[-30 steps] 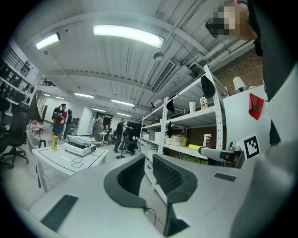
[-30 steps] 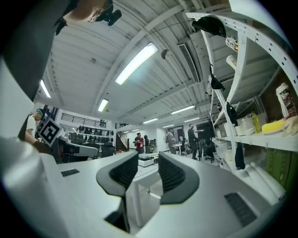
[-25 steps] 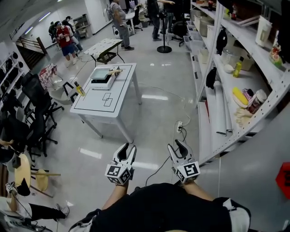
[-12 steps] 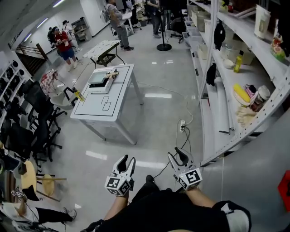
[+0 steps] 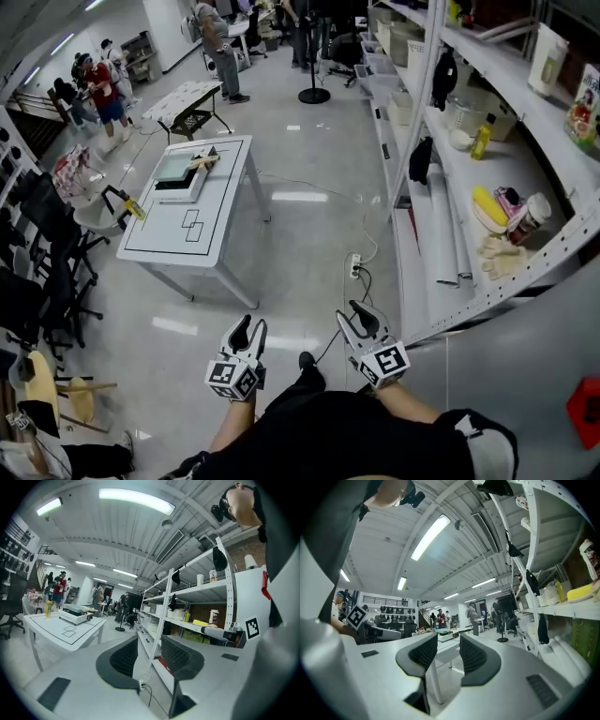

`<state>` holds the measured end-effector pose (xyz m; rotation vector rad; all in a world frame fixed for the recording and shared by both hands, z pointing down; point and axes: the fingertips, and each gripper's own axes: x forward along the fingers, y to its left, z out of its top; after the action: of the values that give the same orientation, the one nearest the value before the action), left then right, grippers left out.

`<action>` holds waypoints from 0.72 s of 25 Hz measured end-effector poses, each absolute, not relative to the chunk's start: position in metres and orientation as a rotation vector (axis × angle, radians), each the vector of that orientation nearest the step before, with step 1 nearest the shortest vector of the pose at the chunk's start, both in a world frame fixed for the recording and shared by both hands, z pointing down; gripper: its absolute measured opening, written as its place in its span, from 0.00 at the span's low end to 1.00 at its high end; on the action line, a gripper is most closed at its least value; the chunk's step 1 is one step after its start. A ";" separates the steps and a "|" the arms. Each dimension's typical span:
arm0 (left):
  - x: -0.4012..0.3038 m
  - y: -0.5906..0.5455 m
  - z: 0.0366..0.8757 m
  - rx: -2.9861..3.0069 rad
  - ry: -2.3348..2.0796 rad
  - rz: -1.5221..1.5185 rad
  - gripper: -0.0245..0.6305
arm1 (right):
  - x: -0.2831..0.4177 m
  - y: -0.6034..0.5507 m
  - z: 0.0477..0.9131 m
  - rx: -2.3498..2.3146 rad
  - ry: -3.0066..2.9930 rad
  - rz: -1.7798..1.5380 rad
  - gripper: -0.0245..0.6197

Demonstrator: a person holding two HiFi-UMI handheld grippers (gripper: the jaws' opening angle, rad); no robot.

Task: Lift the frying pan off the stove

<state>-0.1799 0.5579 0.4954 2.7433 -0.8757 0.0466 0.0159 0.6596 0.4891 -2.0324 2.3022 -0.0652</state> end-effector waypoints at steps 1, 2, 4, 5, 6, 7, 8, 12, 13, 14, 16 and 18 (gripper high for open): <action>-0.176 0.546 0.494 2.747 -0.872 0.040 0.27 | 0.020 0.650 0.486 -2.039 2.305 -0.058 0.28; -0.172 0.534 0.492 2.753 -0.868 0.032 0.27 | 0.024 0.639 0.482 -2.045 2.308 -0.048 0.28; -0.164 0.510 0.484 2.757 -0.864 0.014 0.27 | 0.031 0.615 0.474 -2.056 2.305 -0.028 0.28; -0.160 0.497 0.479 2.759 -0.860 0.005 0.27 | 0.034 0.603 0.470 -2.061 2.299 -0.017 0.28; -0.156 0.485 0.476 2.765 -0.853 -0.004 0.27 | 0.037 0.590 0.465 -2.064 2.295 -0.005 0.28; -0.154 0.472 0.475 2.773 -0.845 -0.016 0.27 | 0.039 0.577 0.461 -2.065 2.294 0.005 0.28; -0.152 0.460 0.474 2.780 -0.840 -0.029 0.27 | 0.041 0.563 0.458 -2.062 2.295 0.013 0.28; -0.148 0.416 0.473 2.776 -0.834 -0.069 0.27 | 0.042 0.514 0.451 -2.038 2.314 0.033 0.28; -0.147 0.408 0.476 2.772 -0.828 -0.080 0.27 | 0.042 0.505 0.451 -2.035 2.320 0.034 0.28; -0.146 0.401 0.478 2.766 -0.825 -0.088 0.27 | 0.043 0.497 0.451 -2.035 2.327 0.033 0.28; -0.145 0.388 0.485 2.751 -0.829 -0.089 0.27 | 0.045 0.484 0.452 -2.037 2.337 0.028 0.28; -0.142 0.376 0.493 2.730 -0.834 -0.086 0.27 | 0.051 0.474 0.452 -2.040 2.341 0.031 0.28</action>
<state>-0.1424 0.3762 0.4933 2.7301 -0.8339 -0.0865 0.0507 0.4742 0.4524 -2.0397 2.3415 0.0309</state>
